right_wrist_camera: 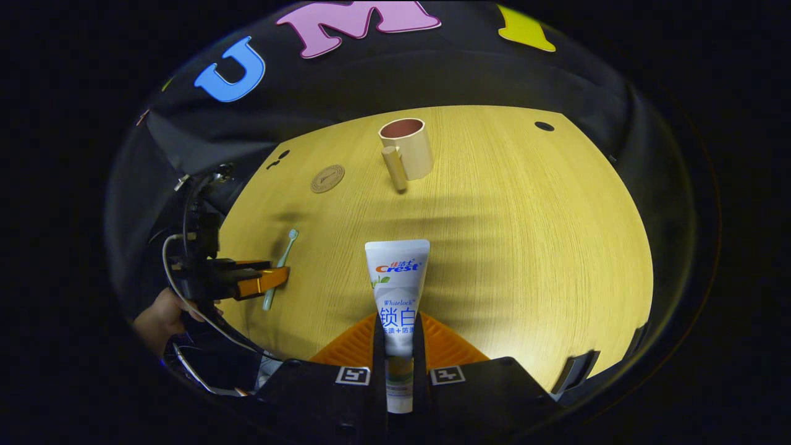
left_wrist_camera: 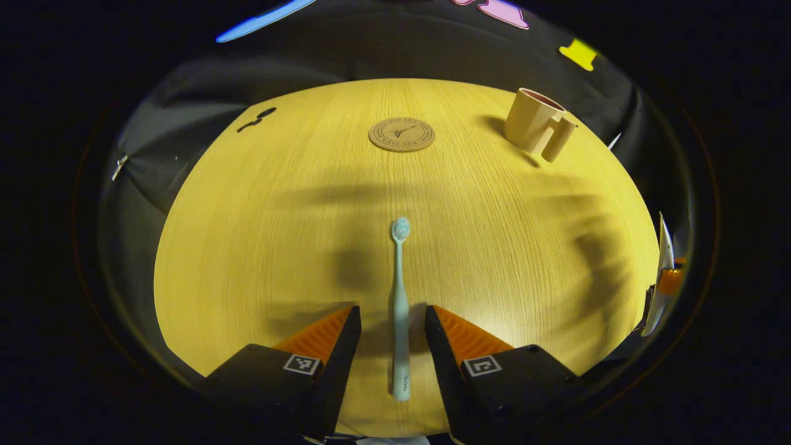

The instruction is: Put the toothbrush and toothpaste on the desktop into the cup, then pick up the cup and place it on the coaster on the desktop.

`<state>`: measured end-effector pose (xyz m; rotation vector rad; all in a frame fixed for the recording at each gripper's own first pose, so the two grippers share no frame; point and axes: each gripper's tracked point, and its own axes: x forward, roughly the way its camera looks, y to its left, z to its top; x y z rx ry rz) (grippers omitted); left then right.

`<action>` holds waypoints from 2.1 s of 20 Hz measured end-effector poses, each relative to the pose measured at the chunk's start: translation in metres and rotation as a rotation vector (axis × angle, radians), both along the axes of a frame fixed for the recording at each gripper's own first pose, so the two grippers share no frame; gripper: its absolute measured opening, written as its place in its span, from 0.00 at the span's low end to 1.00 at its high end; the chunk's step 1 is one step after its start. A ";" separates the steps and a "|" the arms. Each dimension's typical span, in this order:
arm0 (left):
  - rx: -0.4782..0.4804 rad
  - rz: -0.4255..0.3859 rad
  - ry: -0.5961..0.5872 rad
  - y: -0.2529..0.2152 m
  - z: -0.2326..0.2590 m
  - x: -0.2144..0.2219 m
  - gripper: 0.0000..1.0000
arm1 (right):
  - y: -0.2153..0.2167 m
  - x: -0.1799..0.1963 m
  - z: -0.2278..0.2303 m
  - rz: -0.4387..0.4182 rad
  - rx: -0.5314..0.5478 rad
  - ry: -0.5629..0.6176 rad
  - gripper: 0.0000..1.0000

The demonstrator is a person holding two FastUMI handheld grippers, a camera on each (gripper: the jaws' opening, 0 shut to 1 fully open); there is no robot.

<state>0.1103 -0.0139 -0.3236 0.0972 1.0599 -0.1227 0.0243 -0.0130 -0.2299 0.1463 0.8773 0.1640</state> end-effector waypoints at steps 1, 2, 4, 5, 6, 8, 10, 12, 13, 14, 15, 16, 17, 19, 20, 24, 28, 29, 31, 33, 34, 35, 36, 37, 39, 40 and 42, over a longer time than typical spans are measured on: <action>0.005 -0.008 0.028 -0.002 0.000 0.001 0.67 | -0.001 0.000 0.002 -0.001 0.010 -0.005 0.20; 0.011 -0.022 0.049 -0.004 -0.001 0.002 0.60 | -0.002 0.000 0.003 -0.003 0.015 -0.011 0.20; 0.023 -0.043 0.081 -0.008 0.000 0.004 0.36 | -0.002 -0.001 0.005 -0.008 0.026 -0.015 0.20; 0.036 -0.051 0.101 -0.008 0.000 0.003 0.27 | 0.004 -0.005 0.009 -0.011 0.034 -0.015 0.20; 0.046 -0.059 0.118 -0.010 0.000 0.004 0.21 | 0.004 -0.004 0.008 -0.014 0.037 -0.014 0.20; 0.064 -0.066 0.142 -0.011 -0.001 0.004 0.15 | 0.001 -0.001 0.008 -0.017 0.039 -0.012 0.20; 0.073 -0.089 0.140 -0.012 0.000 0.007 0.11 | -0.003 0.005 0.008 -0.024 0.046 -0.017 0.20; 0.061 -0.097 0.124 -0.013 0.001 0.007 0.07 | -0.008 0.015 0.009 -0.032 0.050 -0.021 0.20; 0.048 -0.092 0.120 -0.013 0.001 0.007 0.07 | -0.010 0.018 0.011 -0.036 0.051 -0.027 0.20; 0.036 -0.083 0.114 -0.012 0.001 0.006 0.06 | -0.011 0.023 0.015 -0.040 0.053 -0.035 0.20; 0.028 -0.074 0.112 -0.012 0.001 0.006 0.06 | -0.012 0.028 0.018 -0.041 0.056 -0.044 0.20; 0.018 -0.064 0.103 -0.011 0.002 0.004 0.06 | -0.013 0.033 0.021 -0.039 0.054 -0.051 0.20; 0.009 -0.055 0.094 -0.011 0.003 0.003 0.07 | -0.015 0.036 0.024 -0.036 0.048 -0.059 0.20; -0.014 -0.035 0.056 -0.013 0.009 0.004 0.07 | -0.017 0.052 0.035 -0.032 0.037 -0.089 0.20; -0.034 -0.029 0.031 -0.015 0.014 0.004 0.06 | -0.019 0.057 0.043 -0.032 0.037 -0.107 0.20; -0.131 -0.050 -0.081 -0.034 0.046 0.007 0.06 | -0.017 0.087 0.081 -0.030 0.044 -0.186 0.20; -0.165 -0.081 -0.146 -0.050 0.079 0.005 0.06 | -0.008 0.121 0.113 0.012 0.018 -0.283 0.20; -0.170 -0.086 -0.164 -0.055 0.090 0.005 0.06 | -0.006 0.131 0.121 0.021 0.010 -0.304 0.20; -0.197 -0.097 -0.221 -0.066 0.113 0.010 0.06 | 0.001 0.146 0.139 0.035 0.015 -0.352 0.20; -0.239 -0.103 -0.274 -0.078 0.136 0.016 0.06 | 0.007 0.162 0.153 0.051 0.017 -0.403 0.20; -0.265 -0.106 -0.280 -0.083 0.145 0.016 0.06 | 0.012 0.171 0.158 0.062 0.006 -0.420 0.20; -0.287 -0.106 -0.285 -0.087 0.155 0.016 0.06 | 0.016 0.179 0.162 0.073 0.001 -0.440 0.20; -0.297 -0.101 -0.308 -0.091 0.165 0.022 0.06 | 0.020 0.187 0.167 0.083 0.001 -0.465 0.20; -0.306 -0.098 -0.333 -0.091 0.175 0.026 0.06 | 0.024 0.195 0.171 0.095 0.000 -0.486 0.20; -0.330 -0.084 -0.386 -0.094 0.200 0.038 0.06 | 0.032 0.211 0.176 0.112 -0.006 -0.530 0.20; -0.348 -0.079 -0.410 -0.096 0.210 0.043 0.06 | 0.035 0.221 0.177 0.121 -0.008 -0.554 0.20; -0.375 -0.067 -0.449 -0.098 0.227 0.051 0.06 | 0.038 0.238 0.175 0.127 -0.019 -0.585 0.20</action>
